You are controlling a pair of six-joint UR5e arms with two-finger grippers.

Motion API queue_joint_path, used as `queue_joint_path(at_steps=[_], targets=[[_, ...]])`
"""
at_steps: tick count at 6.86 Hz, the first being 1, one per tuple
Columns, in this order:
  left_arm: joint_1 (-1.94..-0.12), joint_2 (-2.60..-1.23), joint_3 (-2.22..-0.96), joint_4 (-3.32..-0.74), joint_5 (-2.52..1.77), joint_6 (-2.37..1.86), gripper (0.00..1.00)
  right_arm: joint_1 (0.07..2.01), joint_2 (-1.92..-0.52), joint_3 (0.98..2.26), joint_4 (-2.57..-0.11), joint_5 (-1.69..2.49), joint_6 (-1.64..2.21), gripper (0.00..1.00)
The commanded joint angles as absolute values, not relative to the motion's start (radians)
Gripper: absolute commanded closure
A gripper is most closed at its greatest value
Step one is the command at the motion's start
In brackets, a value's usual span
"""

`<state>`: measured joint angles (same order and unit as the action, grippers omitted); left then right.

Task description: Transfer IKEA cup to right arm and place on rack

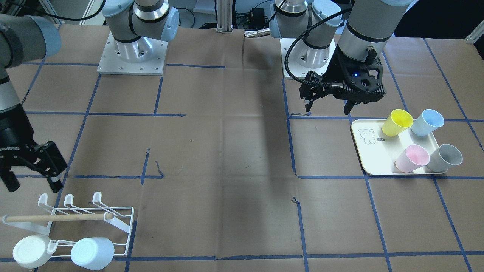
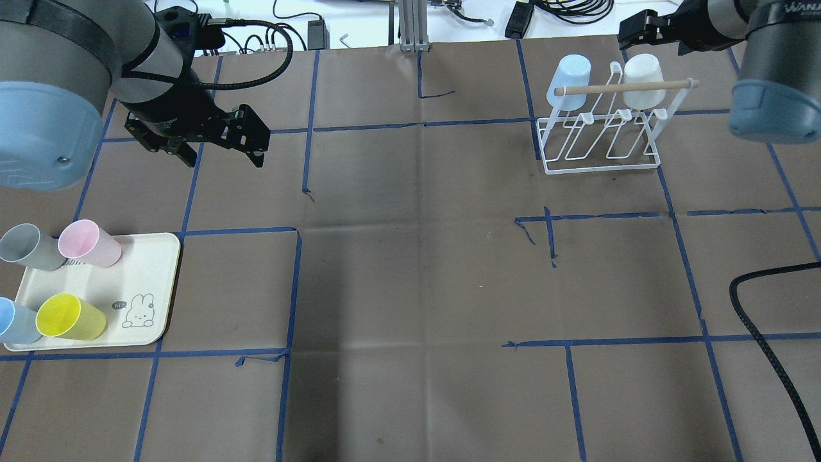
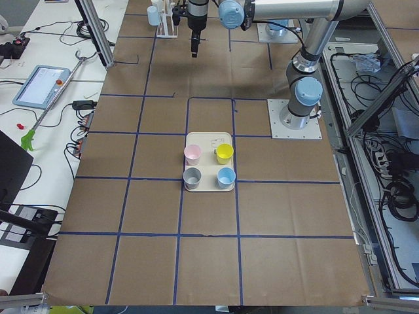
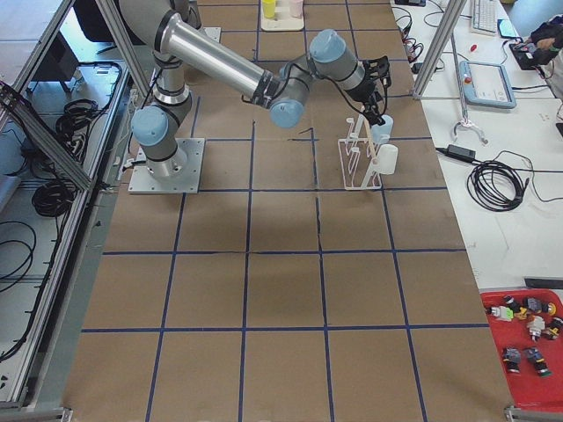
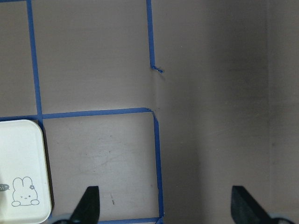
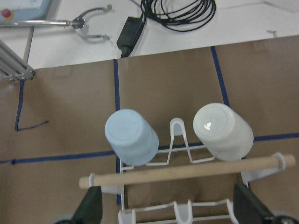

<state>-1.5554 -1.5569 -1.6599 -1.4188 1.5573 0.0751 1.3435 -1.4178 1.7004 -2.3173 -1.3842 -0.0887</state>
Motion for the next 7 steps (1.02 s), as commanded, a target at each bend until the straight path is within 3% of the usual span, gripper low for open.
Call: queue_joint_path(at_steps=[1,7], targets=[[-1.555,-1.555,-1.663,-1.420,1.559,0.075,0.00,1.405,-1.527,1.672,-1.980,-1.427,-0.042,0.00],[-1.555,-1.557,-1.663,-1.420,1.559,0.077,0.00,1.577,-1.647,1.617,-1.568,-1.555,0.066,0.00]])
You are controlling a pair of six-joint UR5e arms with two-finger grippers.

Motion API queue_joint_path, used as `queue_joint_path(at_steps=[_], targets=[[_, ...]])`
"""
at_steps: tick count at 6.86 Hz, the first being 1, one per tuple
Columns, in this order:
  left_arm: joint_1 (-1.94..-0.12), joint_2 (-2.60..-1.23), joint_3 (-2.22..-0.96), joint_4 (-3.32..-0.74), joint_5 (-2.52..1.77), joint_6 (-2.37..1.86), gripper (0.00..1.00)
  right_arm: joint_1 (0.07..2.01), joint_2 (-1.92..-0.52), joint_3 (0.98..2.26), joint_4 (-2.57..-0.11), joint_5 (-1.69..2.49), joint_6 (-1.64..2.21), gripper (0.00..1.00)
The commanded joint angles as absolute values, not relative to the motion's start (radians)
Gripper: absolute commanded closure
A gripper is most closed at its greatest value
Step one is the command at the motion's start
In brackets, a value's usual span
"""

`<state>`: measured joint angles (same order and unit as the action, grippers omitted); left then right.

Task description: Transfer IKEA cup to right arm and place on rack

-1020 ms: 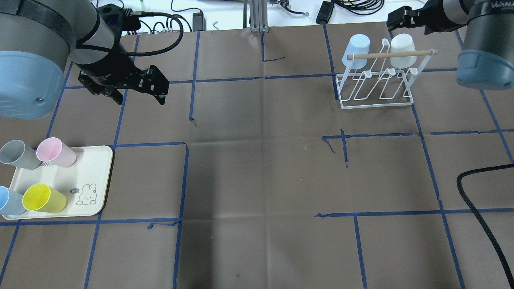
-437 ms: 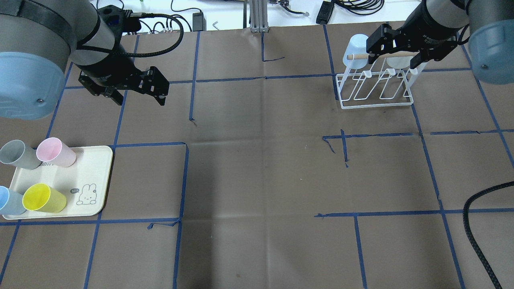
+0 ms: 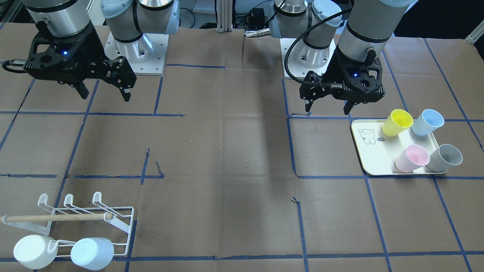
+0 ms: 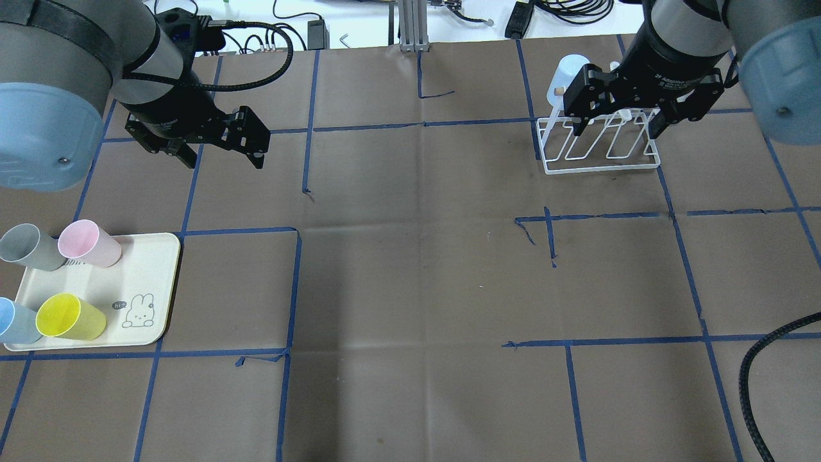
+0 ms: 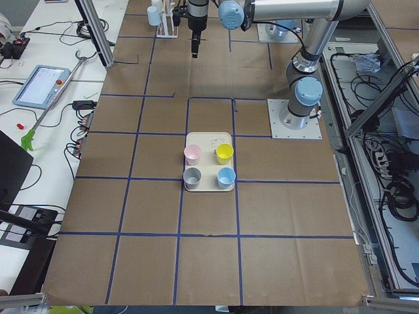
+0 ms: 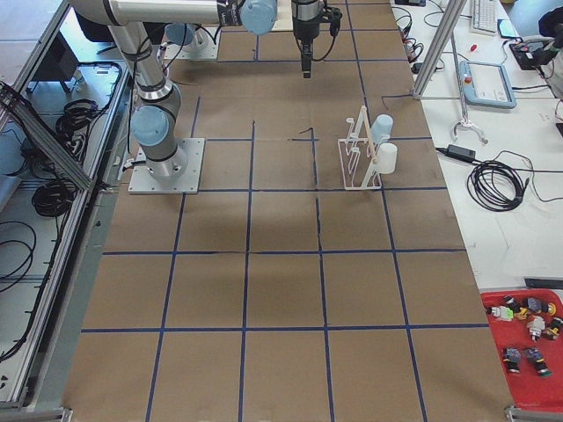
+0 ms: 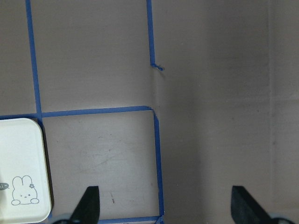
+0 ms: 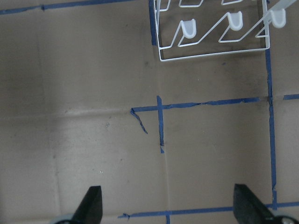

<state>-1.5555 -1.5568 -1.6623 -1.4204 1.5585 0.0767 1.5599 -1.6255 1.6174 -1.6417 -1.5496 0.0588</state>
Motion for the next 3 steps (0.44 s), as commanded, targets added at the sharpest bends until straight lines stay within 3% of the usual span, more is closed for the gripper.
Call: queue_joint_path(at_steps=[1,3], targets=[[-1.555,-1.557,-1.663,-1.420,1.557,0.077,0.00,1.586,-1.649,1.612,-1.559,-1.554,0.066,0.00],[-1.555,-1.557,-1.663,-1.419,1.557,0.077,0.00,1.586,-1.647,1.612,-1.555,-1.557,0.067,0.00]])
